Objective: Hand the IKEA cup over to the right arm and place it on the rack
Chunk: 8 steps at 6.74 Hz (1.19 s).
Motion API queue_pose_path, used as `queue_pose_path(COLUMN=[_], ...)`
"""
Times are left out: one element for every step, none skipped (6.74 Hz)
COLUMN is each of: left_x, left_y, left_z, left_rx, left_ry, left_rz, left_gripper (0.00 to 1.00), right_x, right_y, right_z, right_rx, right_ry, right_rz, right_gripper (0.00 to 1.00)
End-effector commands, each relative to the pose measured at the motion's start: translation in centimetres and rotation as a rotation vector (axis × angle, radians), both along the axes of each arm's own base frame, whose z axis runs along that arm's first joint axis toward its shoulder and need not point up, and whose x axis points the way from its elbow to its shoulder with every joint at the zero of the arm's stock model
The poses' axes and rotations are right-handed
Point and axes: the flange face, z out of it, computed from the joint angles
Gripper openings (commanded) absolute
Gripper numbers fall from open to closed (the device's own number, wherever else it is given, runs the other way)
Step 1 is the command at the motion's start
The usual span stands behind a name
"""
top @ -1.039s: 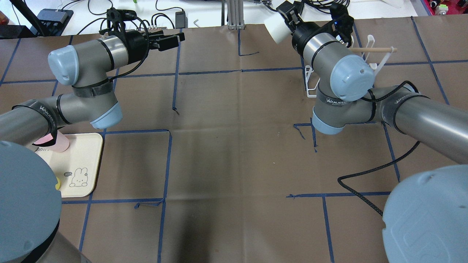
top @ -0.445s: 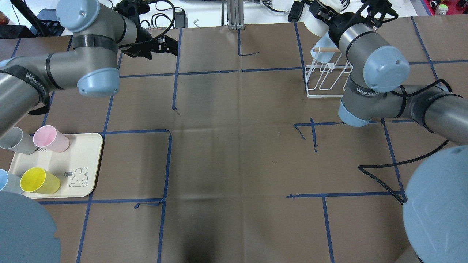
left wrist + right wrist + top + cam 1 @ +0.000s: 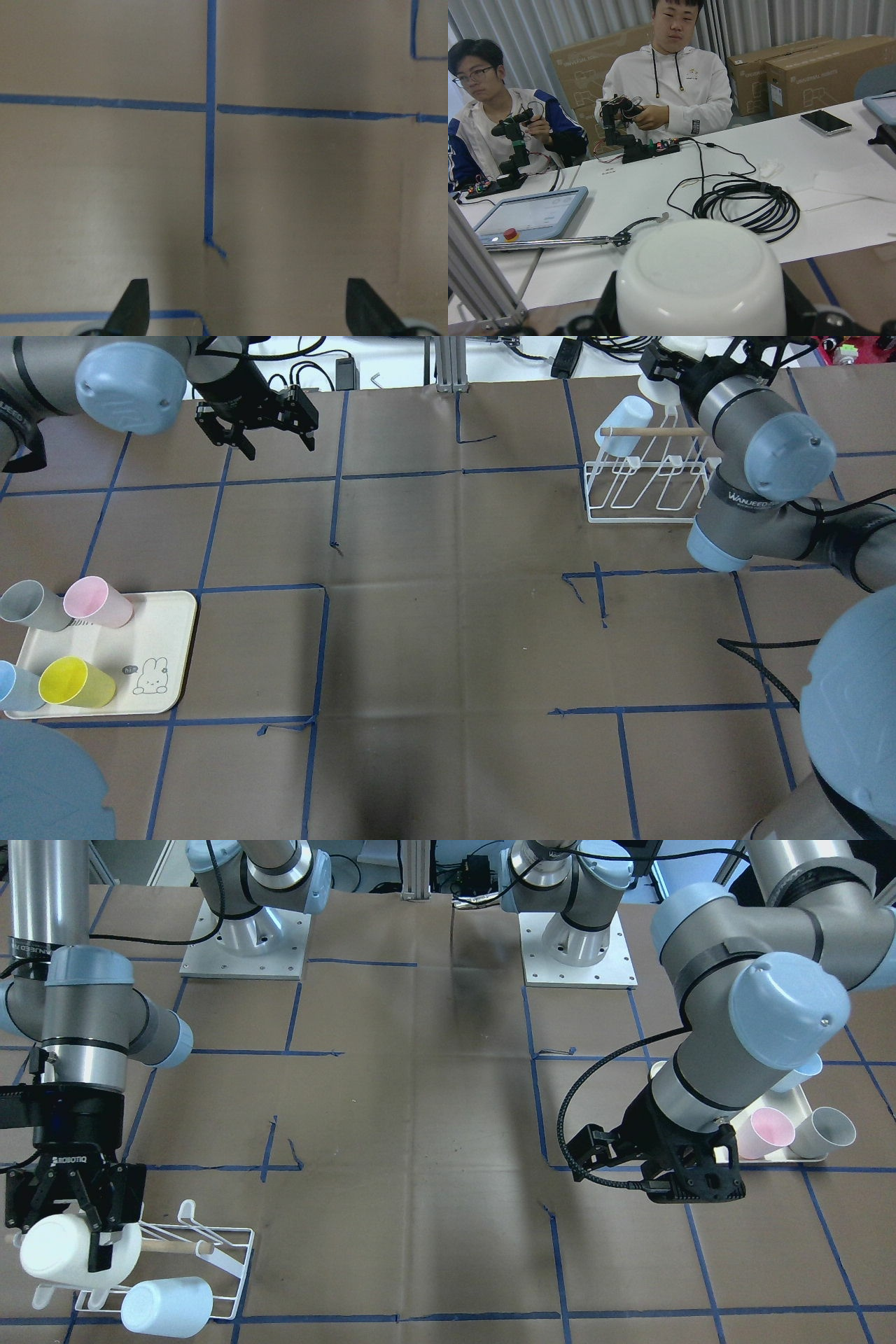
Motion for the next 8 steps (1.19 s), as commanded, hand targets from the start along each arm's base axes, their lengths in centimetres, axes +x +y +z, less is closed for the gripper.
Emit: queue_pose_path(left_x=[0.1,0.1,0.1,0.0,-0.1,-0.2,-0.2,-0.2], left_y=[2.1,2.2,3.1,4.8,6.7,8.1,8.9,9.7], left_z=[4.8,4.1,4.0,3.7,3.3,3.5,4.4,5.2], left_rx=[0.054,0.069,0.078,0.090,0.098,0.095,0.084,0.078], left_ry=[-0.022,-0.022,-0.023,-0.027,-0.025,-0.026,-0.028,-0.026], left_rz=[0.024,0.022,0.016,0.018,0.020,0.025,0.035,0.039], left_gripper=[0.99,0.99,0.99,0.99,0.99,1.00,1.00,1.00], right_x=[-4.6,-6.1,-6.5,-6.9,-7.8,-8.3,-8.4,-8.5], right_y=[-1.0,-1.6,-2.4,-3.2,-3.4,-3.5,-3.6,-3.8], right_z=[0.2,-1.7,-3.2,-3.7,-4.0,-4.7,-5.3,-6.3], right_rx=[-0.022,-0.002,0.007,0.006,0.010,0.022,0.030,0.043], right_ry=[0.145,0.167,0.163,0.166,0.166,0.162,0.158,0.155], right_rz=[0.060,0.069,0.073,0.071,0.058,0.053,0.052,0.053], right_gripper=[0.24,0.24,0.24,0.24,0.24,0.24,0.24,0.24])
